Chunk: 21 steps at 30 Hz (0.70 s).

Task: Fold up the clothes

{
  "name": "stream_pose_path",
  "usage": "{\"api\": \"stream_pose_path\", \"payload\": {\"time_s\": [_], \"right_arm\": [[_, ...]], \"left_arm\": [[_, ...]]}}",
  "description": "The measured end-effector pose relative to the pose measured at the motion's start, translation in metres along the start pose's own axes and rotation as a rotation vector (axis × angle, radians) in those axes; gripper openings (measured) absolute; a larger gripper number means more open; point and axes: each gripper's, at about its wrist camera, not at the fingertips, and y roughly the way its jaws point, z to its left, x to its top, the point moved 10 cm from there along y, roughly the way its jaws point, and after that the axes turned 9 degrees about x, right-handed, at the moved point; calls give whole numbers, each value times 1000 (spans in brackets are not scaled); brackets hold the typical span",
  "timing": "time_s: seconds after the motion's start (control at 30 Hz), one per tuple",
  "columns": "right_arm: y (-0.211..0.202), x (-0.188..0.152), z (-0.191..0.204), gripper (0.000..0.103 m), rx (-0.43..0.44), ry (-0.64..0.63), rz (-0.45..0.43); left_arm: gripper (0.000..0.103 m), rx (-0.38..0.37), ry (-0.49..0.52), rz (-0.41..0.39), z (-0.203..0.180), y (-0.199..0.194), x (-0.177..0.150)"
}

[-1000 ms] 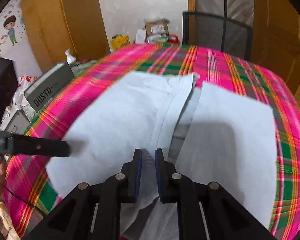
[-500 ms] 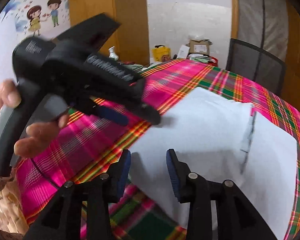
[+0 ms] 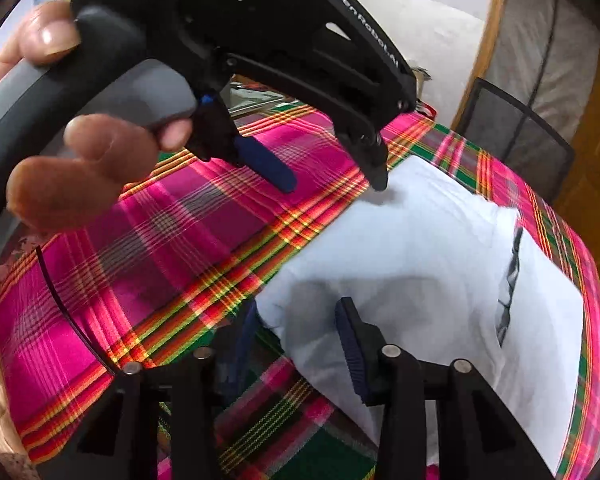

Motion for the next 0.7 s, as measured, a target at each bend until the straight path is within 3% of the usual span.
{"api": "stream_pose_path", "payload": {"time_s": [0.13, 0.43, 0.6, 0.63, 0.7], "right_arm": [[-8, 1, -9, 12, 21, 76, -33], [-43, 12, -19, 10, 75, 151, -166], [-57, 8, -30, 10, 100, 198, -211], [-61, 7, -32, 10, 107, 211, -220], [-69, 4, -37, 10, 121, 237, -237]], "left_arm": [[68, -24, -13, 31, -10, 9, 9], [68, -136, -80, 97, -36, 32, 25], [65, -145, -96, 84, -46, 37, 36], [61, -142, -95, 74, -48, 36, 39], [37, -145, -90, 52, -55, 30, 45]]}}
